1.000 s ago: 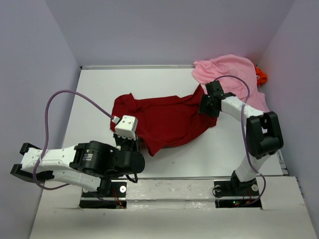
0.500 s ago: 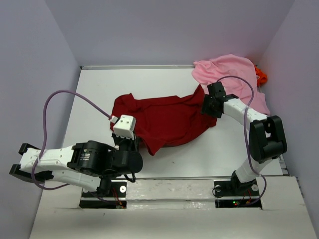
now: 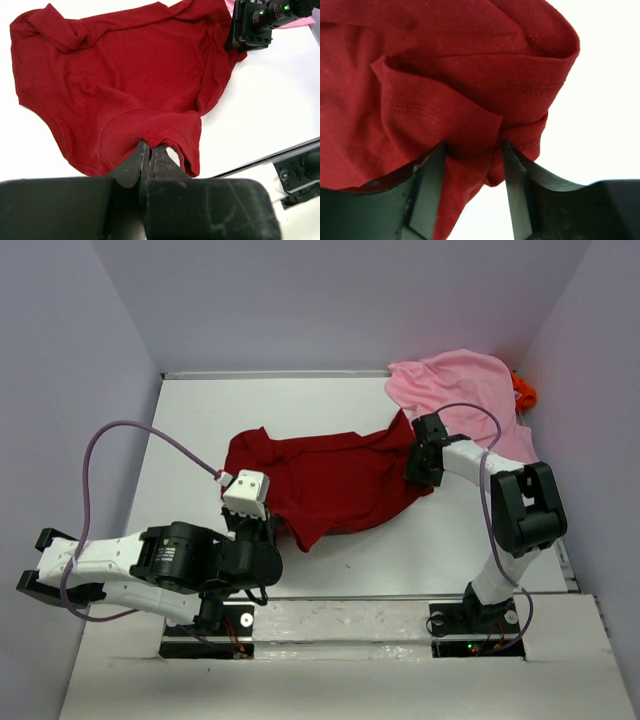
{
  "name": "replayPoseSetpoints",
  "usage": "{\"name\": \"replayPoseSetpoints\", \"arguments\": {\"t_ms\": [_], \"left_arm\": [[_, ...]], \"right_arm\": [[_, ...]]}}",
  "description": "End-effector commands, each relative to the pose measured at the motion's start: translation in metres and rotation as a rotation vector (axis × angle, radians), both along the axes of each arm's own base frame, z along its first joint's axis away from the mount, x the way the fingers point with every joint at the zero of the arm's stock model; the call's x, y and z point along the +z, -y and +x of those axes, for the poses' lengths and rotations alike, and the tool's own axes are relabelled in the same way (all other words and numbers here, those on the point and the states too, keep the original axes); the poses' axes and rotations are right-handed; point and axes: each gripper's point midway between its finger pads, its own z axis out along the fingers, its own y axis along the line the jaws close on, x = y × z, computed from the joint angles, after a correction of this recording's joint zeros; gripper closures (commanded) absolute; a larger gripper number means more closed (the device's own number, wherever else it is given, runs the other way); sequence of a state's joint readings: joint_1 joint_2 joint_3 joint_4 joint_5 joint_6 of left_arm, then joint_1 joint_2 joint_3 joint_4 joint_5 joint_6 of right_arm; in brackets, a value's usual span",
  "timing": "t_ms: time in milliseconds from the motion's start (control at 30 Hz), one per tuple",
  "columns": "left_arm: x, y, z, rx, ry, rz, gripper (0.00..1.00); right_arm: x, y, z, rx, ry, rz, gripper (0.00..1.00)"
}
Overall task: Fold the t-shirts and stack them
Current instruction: Fold the tshirt
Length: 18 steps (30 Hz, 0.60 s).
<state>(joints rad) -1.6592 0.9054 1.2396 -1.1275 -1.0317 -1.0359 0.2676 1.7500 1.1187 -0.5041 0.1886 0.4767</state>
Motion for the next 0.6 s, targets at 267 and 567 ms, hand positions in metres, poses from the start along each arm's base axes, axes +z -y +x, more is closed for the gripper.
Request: {"name": "replayPoseSetpoints", "arguments": {"t_ms": [267, 567], "left_arm": [[0.011, -0.004, 0.006, 0.037, 0.033, -0.028, 1.00], [0.013, 0.001, 0.007, 0.043, 0.042, -0.017, 1.00]], "right_arm": [[0.001, -0.004, 0.013, -0.008, 0.046, 0.029, 0.56], [0.022, -0.004, 0.017, 0.005, 0.089, 0.032, 0.60]]}}
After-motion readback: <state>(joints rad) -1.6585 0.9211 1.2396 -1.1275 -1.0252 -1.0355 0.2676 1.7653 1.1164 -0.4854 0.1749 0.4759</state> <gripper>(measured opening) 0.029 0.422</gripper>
